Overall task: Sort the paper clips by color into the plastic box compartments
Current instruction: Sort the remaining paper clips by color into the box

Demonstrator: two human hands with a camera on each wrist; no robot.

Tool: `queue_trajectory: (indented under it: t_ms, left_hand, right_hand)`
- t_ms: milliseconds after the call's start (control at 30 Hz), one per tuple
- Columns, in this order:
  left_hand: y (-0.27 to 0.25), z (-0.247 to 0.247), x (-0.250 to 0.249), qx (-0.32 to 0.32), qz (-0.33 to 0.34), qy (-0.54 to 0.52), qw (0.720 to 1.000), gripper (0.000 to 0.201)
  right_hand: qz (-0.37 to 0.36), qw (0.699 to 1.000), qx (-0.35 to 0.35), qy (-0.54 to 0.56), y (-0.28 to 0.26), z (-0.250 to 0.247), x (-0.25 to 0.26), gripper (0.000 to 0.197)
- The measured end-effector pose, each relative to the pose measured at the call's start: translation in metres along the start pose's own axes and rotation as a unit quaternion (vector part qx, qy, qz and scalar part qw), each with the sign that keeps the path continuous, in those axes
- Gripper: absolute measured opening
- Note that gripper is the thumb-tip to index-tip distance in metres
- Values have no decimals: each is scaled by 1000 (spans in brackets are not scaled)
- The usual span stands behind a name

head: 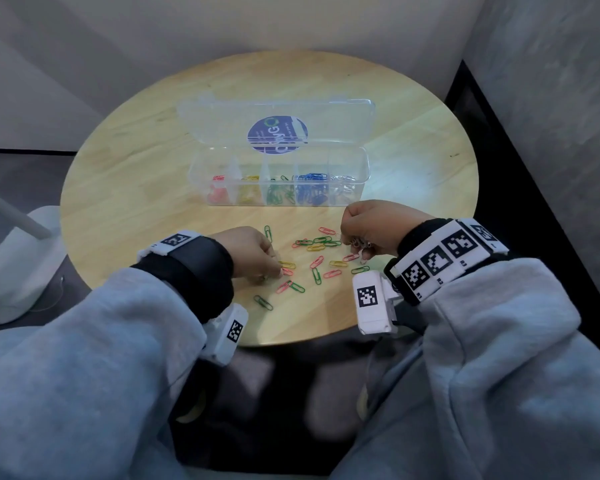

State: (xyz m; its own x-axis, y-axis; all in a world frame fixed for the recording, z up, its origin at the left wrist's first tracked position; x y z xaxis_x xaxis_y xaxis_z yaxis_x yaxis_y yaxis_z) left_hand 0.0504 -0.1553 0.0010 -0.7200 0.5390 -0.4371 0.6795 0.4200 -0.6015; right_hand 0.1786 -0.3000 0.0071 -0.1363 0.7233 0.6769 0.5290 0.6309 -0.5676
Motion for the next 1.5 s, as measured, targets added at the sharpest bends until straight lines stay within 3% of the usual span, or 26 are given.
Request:
queue_trajectory:
  t_ms: [133,267,433,567,767,900,1067,1233,1500]
  left_hand:
    - [-1,-13,4,34,-9,-127,991,16]
    - [-2,-19,0,23,-7,-277,961,25]
    - [-3,-26,-5,5,-11,-457,889,23]
    - [-1,-32,-6,2,-39,-545,838,18]
    - [8,-37,-14,11,-64,-547,835,17]
    - [13,-41,-29,0,-42,-586,809,15]
    - [23,-46,-55,3,-4,-606,796,35]
    - [38,-47,-82,19,18,-604,797,45]
    - [66,-54,-106,31,60,-604,794,40]
  right_hand:
    - [-11,998,8,66,1,1,4,26]
    - [-22,994,9,109,2,1,7,26]
    - [-24,982,7,185,1,-5,8,24]
    - [-41,954,-16,297,0,-19,9,32]
    - [-56,887,-30,458,-2,-34,3,32]
    - [-68,856,-29,511,0,-40,2,34]
    - [-89,819,-69,562,8,-54,0,36]
    - [-91,831,-98,539,24,-57,7,31]
    - [-105,841,-105,520,46,-61,19,28]
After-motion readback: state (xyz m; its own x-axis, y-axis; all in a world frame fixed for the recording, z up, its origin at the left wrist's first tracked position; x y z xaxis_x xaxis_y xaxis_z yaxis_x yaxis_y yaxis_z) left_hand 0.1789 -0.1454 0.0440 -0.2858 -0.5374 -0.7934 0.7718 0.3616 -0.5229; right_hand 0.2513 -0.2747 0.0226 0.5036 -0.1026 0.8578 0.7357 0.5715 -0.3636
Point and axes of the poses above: each hand's wrist, its own y-axis towards the middle knuckle, its own z-axis out of the palm, x = y × z, the point moved 2 cm from there along y, towards the middle knuckle, and after that the axes turned 7 degrees about -y, right-handed, at the moved point
